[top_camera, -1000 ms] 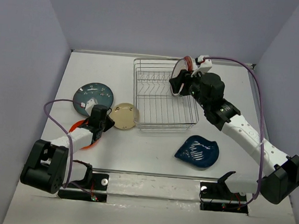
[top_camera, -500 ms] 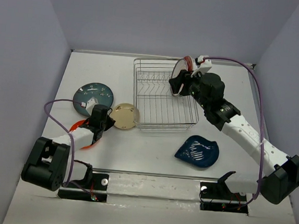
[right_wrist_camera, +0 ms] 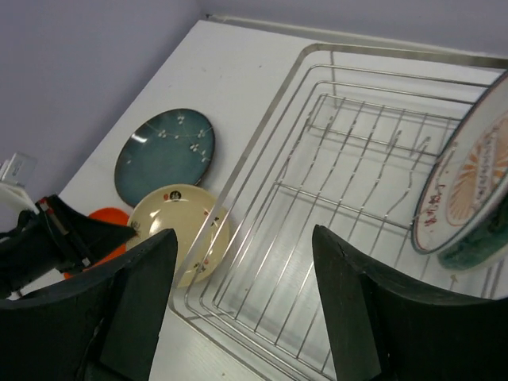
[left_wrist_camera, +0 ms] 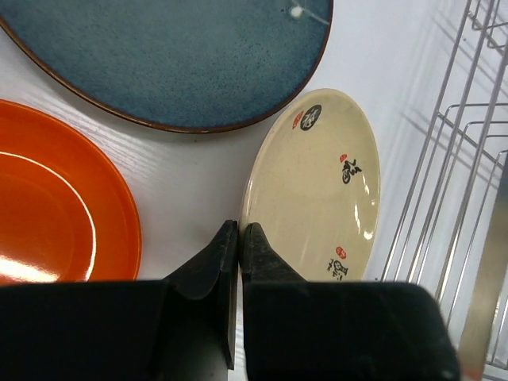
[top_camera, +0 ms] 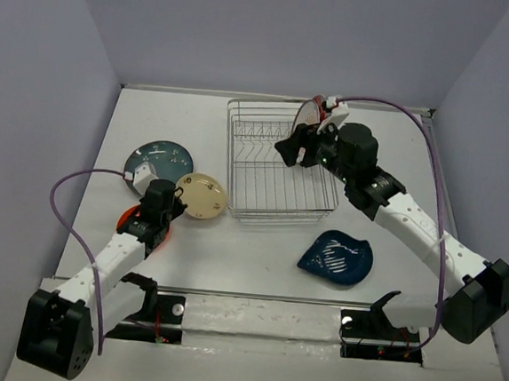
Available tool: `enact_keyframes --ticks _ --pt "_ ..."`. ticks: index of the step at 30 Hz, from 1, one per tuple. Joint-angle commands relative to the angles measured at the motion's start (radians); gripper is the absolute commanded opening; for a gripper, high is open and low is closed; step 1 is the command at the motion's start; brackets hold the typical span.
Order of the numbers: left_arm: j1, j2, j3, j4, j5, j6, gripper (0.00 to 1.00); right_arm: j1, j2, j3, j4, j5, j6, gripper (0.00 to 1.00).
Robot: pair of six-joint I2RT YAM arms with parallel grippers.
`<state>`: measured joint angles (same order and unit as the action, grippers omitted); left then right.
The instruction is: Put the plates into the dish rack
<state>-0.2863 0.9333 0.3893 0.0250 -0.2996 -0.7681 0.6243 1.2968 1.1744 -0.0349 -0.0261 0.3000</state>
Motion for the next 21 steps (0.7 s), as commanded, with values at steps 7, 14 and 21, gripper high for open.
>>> enact_keyframes --ticks 7,14,21 --pt "-0.013 -0.165 0.259 -0.315 -0.121 0.147 0.06 0.008 0.194 0.11 0.061 -0.609 -0.006 0.78" --pt "-0.013 -0.318 0.405 -0.347 -0.153 0.274 0.06 0.008 0.231 0.11 0.113 -0.675 0.028 0.81" --pt "-0.013 -0.392 0.382 -0.22 0.192 0.323 0.06 0.017 0.272 0.114 0.183 -0.699 0.094 0.88"
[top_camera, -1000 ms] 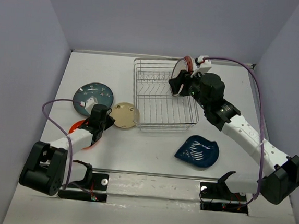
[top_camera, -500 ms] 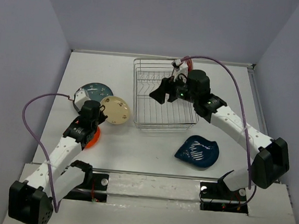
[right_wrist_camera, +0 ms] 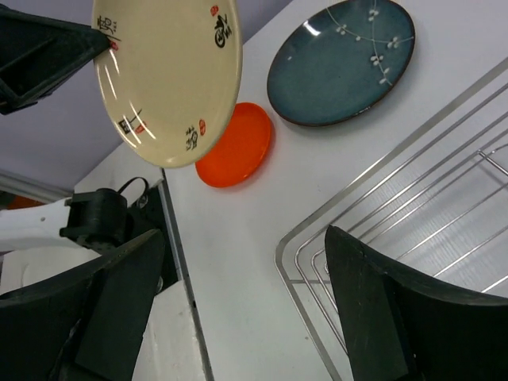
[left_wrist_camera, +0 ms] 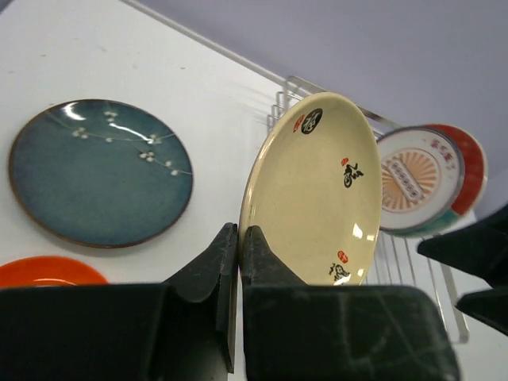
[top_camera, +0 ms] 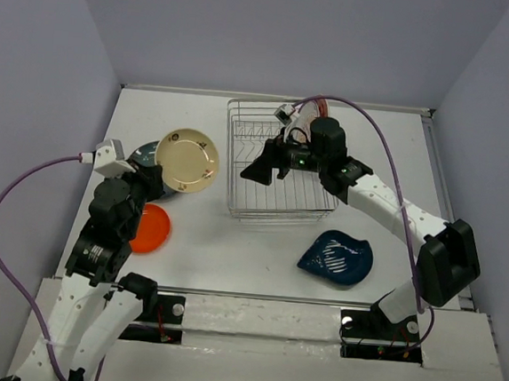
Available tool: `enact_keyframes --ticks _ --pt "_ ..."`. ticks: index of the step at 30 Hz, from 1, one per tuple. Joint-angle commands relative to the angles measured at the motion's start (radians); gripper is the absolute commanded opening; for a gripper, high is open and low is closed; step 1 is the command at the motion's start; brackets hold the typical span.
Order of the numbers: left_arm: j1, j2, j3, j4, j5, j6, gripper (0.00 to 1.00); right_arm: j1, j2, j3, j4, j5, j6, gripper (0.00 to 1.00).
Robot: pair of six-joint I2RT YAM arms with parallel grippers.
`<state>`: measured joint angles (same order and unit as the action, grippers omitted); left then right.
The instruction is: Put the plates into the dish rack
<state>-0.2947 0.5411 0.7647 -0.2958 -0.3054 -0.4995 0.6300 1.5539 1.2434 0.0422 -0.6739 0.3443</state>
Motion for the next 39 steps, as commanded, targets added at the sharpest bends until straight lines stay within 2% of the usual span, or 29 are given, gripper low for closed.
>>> enact_keyframes --ticks 1,5,13,16,17,18,20,21,23,24,25,26,27,29,30,32,36,39 --pt "-0.004 0.002 -0.004 0.119 0.222 0.05 0.06 0.011 0.027 0.047 0.116 -0.053 0.059 0.88" --pt "-0.004 -0.01 -0.024 0.171 0.351 0.045 0.06 0.02 0.057 0.059 0.124 -0.046 0.076 0.88" --pt "-0.004 -0.032 -0.065 0.265 0.483 0.059 0.06 0.04 0.107 0.08 0.163 -0.072 0.12 0.86" --pt "-0.004 -0.007 -0.079 0.282 0.532 0.068 0.06 0.04 0.117 0.085 0.191 -0.098 0.139 0.7" --pt "-0.004 -0.003 -0.084 0.288 0.535 0.07 0.06 0.04 0.118 0.085 0.196 -0.096 0.143 0.45" --pt "-0.003 0.008 -0.085 0.288 0.543 0.078 0.06 0.049 0.118 0.083 0.2 -0.084 0.157 0.3" --pt "-0.004 0.014 -0.085 0.288 0.548 0.093 0.15 0.05 0.1 0.074 0.197 -0.04 0.162 0.07" --pt "-0.004 0.014 -0.085 0.29 0.543 0.11 0.32 0.05 0.091 0.067 0.183 0.033 0.154 0.07" --pt "-0.004 0.008 -0.079 0.276 0.504 0.134 0.52 0.05 0.069 0.08 0.135 0.183 0.121 0.07" --pt "-0.004 0.003 -0.076 0.262 0.484 0.147 0.63 0.05 0.064 0.096 0.057 0.239 0.105 0.07" --pt "-0.004 0.002 -0.071 0.233 0.462 0.173 0.79 0.05 0.064 0.115 0.012 0.305 0.087 0.07" --pt "-0.004 -0.004 -0.07 0.221 0.436 0.19 0.87 0.05 0.061 0.157 -0.025 0.373 0.072 0.07" --pt "-0.003 -0.007 -0.068 0.207 0.369 0.235 0.99 0.05 0.069 0.184 -0.106 0.524 0.029 0.07" --pt "-0.004 -0.003 -0.07 0.195 0.287 0.249 0.99 0.05 0.095 0.285 -0.186 0.694 -0.01 0.07" --pt "-0.009 -0.003 -0.077 0.195 0.243 0.25 0.99 0.05 0.112 0.318 -0.221 0.867 -0.042 0.07" --pt "-0.009 -0.021 -0.111 0.213 0.241 0.245 0.99 0.05 0.146 0.367 -0.287 1.085 -0.062 0.07" --pt "-0.009 -0.059 -0.122 0.221 0.244 0.242 0.99 0.05 0.193 0.412 -0.303 1.345 -0.108 0.07" --pt "-0.009 -0.079 -0.127 0.219 0.258 0.24 0.99 0.031 0.254 0.464 -0.324 1.451 -0.114 0.07"
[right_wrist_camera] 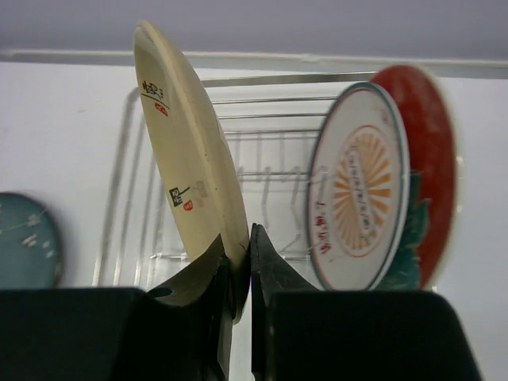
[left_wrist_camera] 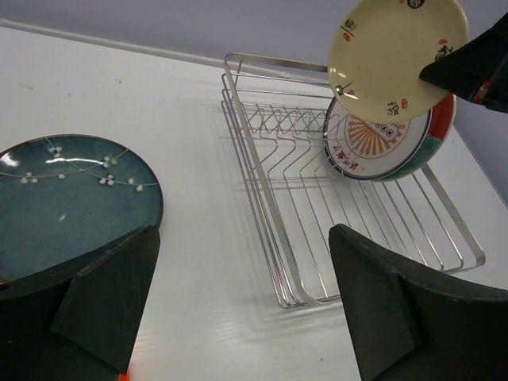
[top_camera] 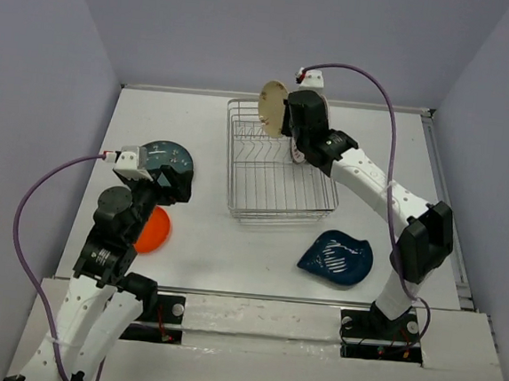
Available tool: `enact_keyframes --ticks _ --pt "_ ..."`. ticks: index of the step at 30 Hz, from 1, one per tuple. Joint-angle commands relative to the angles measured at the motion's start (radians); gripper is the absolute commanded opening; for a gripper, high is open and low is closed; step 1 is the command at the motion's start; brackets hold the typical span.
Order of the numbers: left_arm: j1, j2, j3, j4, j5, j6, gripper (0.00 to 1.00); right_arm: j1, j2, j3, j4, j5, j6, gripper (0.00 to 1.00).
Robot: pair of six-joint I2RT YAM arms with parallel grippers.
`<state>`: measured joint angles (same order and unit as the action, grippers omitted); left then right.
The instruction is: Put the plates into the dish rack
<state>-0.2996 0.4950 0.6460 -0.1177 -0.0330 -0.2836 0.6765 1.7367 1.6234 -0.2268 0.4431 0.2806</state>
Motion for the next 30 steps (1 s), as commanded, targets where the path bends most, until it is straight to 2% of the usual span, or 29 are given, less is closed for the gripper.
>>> enact_keyframes --ticks 1,8,20,30 --pt "-0.004 -0.038 -0.008 0.041 -0.015 0.024 0.99 -0.015 0.089 0.099 -0.063 0.354 -0.049 0.07" --pt "-0.009 -0.07 -0.009 0.027 -0.021 0.018 0.99 -0.025 0.188 0.19 -0.12 0.443 -0.021 0.07" --pt "-0.044 -0.076 -0.008 0.027 -0.028 0.018 0.99 -0.034 0.204 0.173 -0.163 0.506 0.011 0.07" --pt "-0.053 -0.082 -0.008 0.026 -0.036 0.02 0.99 -0.034 0.277 0.167 -0.174 0.422 0.06 0.07"
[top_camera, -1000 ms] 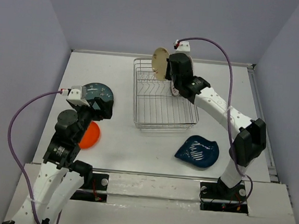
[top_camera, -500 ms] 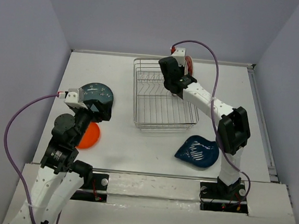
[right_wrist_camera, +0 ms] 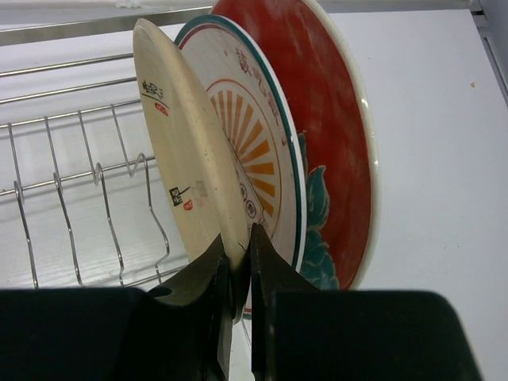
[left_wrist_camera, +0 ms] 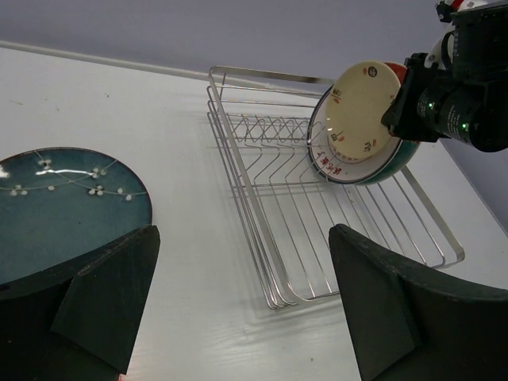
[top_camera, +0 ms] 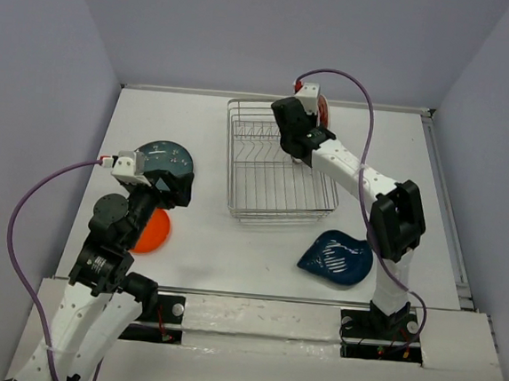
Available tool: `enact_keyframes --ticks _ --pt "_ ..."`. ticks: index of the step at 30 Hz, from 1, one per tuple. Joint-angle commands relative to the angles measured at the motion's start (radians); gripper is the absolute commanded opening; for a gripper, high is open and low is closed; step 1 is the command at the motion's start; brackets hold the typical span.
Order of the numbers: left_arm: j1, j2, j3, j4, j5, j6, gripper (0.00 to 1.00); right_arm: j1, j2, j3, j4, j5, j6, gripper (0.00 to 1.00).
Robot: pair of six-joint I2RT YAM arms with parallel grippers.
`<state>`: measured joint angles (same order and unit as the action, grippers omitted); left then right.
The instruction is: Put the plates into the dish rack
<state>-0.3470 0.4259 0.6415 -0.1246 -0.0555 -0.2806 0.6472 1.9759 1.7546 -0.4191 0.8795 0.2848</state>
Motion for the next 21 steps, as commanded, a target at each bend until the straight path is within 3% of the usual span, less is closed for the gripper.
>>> enact_keyframes --ticks 1,4,6,8,9,11,17,21 --pt "-0.006 -0.013 -0.003 0.031 -0.015 0.015 0.99 -0.004 0.046 0.039 0.02 -0.02 0.056 0.07" --pt "-0.004 -0.012 -0.003 0.031 -0.02 0.018 0.99 -0.004 0.066 0.055 0.014 -0.045 0.062 0.07" --pt "-0.004 -0.01 -0.003 0.029 -0.027 0.018 0.99 -0.004 0.06 0.059 0.013 -0.059 0.066 0.18" --pt "-0.004 -0.007 -0.003 0.029 -0.032 0.018 0.99 -0.004 0.038 0.062 0.013 -0.06 0.062 0.39" --pt "-0.004 -0.006 0.0 0.026 -0.038 0.018 0.99 -0.004 0.028 0.06 0.008 -0.079 0.057 0.57" --pt "-0.004 -0.006 -0.002 0.025 -0.046 0.018 0.99 -0.004 -0.033 0.043 0.008 -0.108 0.062 0.67" --pt "-0.006 -0.021 0.007 0.016 -0.138 0.014 0.99 0.034 -0.213 -0.084 0.095 -0.327 0.037 0.69" --pt "-0.004 -0.084 0.018 -0.009 -0.353 -0.008 0.99 0.126 -0.31 -0.205 0.265 -0.664 0.089 0.67"
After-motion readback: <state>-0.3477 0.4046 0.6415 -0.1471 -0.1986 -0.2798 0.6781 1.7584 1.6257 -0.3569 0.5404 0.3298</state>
